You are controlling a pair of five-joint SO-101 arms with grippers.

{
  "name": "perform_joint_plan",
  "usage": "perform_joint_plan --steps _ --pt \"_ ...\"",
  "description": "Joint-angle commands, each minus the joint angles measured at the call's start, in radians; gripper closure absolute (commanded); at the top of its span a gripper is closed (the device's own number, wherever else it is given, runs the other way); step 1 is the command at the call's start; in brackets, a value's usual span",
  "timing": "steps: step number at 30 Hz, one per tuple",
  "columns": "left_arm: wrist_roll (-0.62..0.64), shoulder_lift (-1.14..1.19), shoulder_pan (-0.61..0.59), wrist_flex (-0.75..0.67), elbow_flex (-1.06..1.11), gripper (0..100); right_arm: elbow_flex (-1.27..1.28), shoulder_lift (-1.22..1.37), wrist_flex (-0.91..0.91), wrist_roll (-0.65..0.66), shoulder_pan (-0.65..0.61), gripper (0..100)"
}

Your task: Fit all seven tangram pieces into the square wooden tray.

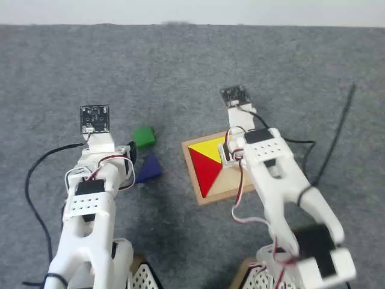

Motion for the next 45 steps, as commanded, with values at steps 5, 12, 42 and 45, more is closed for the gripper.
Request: perform_joint_plan --steps 5,12,42,45 --pt "-0.009 -0.031 0.006 -0.023 -0.007 79 0.218 -0.409 0.025 0.017 0.039 91.3" --pt "-0.052 -0.032 0.008 0.043 -0.021 79 0.354 -0.582 0.059 0.018 0.209 91.6" --pt "-0.213 0.166 0.023 0.829 -0.604 74 0.620 -0.601 -0.077 0.103 0.513 97.5" --pt "-0.213 0.319 0.018 0.829 -0.691 74 0.620 -0.601 -0.077 0.104 0.512 97.5"
